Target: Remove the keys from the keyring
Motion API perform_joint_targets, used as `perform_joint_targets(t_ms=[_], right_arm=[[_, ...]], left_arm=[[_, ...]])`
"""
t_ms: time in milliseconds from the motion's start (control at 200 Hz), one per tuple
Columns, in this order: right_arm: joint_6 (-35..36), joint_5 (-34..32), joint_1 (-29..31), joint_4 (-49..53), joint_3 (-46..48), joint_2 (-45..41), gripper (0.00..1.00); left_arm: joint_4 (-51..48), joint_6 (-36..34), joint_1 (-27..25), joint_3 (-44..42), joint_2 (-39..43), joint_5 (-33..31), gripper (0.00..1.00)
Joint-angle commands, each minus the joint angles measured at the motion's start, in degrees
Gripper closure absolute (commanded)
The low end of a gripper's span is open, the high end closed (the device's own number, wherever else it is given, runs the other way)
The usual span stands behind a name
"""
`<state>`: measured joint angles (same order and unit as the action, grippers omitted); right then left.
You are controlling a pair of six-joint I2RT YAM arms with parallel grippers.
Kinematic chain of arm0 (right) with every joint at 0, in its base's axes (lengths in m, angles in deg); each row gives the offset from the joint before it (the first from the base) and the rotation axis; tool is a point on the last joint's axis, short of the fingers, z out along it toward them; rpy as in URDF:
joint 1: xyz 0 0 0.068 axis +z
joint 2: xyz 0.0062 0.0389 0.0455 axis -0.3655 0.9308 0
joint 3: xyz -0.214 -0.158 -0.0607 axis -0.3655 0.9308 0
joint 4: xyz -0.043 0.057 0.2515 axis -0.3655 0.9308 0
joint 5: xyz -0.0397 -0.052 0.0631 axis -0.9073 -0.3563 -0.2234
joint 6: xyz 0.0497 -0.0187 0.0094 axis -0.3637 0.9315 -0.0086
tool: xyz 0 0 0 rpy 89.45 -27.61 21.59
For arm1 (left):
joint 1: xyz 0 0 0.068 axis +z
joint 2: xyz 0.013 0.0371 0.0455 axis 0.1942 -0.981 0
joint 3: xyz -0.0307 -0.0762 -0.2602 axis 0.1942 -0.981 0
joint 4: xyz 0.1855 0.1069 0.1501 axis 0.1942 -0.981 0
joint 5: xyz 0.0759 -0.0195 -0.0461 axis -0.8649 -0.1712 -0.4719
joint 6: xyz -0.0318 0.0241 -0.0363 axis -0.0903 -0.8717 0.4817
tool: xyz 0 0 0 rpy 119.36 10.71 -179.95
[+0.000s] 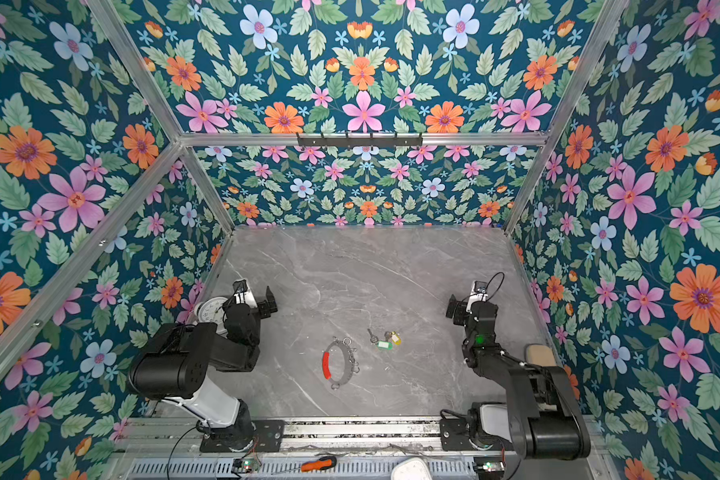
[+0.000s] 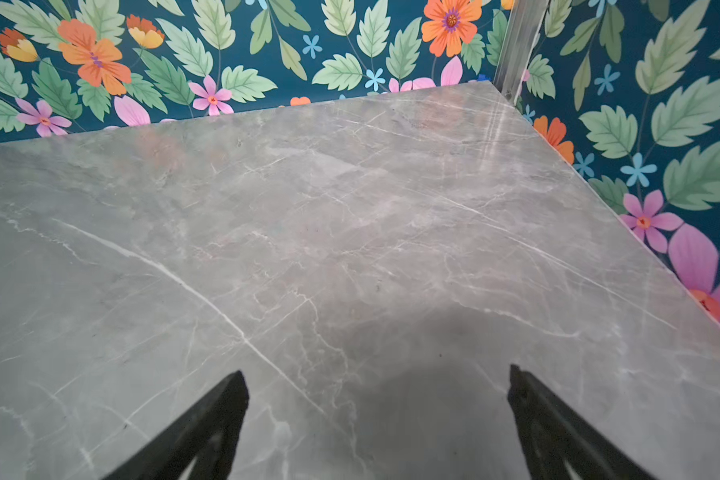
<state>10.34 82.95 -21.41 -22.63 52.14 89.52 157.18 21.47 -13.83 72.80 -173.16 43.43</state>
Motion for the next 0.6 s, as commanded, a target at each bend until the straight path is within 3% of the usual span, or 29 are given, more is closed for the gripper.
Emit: perform_joint_targets(t_ms=[0, 40, 95, 150, 210, 270, 330, 595], right_arm=[[0.7, -0.3, 0.0, -11.5, 0.5, 5.9, 0.01], [0.9, -1.6, 0.0, -14.9, 0.3, 7.9, 0.01], [-1.2, -2.7, 0.0, -3.4, -2.9, 5.4, 0.01], [-0.1, -3.1, -0.1, -10.3, -1.6, 7.6, 0.01], [-1.1, -2.7, -0.1, -4.4, -2.6, 5.7, 0.01], [-0.6, -2.9, -0.1, -8.8, -1.8, 7.2, 0.01], [-1.1, -2.6, -0.2, -4.9, -2.5, 5.9, 0.01], [-0.6, -2.8, -0.2, -6.8, -2.1, 6.3, 0.01]], left_arm=[[1.9, -0.4, 0.1, 0.0, 0.0, 0.3, 0.00], [1.9, -0.4, 0.1, 0.1, 0.0, 0.2, 0.00], [1.7, -0.3, 0.1, 0.2, 0.0, 0.3, 0.00], [1.6, -0.4, 0.1, 0.2, -0.1, 0.2, 0.00], [1.6, -0.3, 0.1, 0.2, -0.1, 0.3, 0.00], [1.5, -0.3, 0.1, 0.3, -0.1, 0.3, 0.00], [1.4, -0.3, 0.1, 0.3, -0.1, 0.3, 0.00], [1.9, -0.4, 0.1, 0.0, 0.0, 0.2, 0.00]])
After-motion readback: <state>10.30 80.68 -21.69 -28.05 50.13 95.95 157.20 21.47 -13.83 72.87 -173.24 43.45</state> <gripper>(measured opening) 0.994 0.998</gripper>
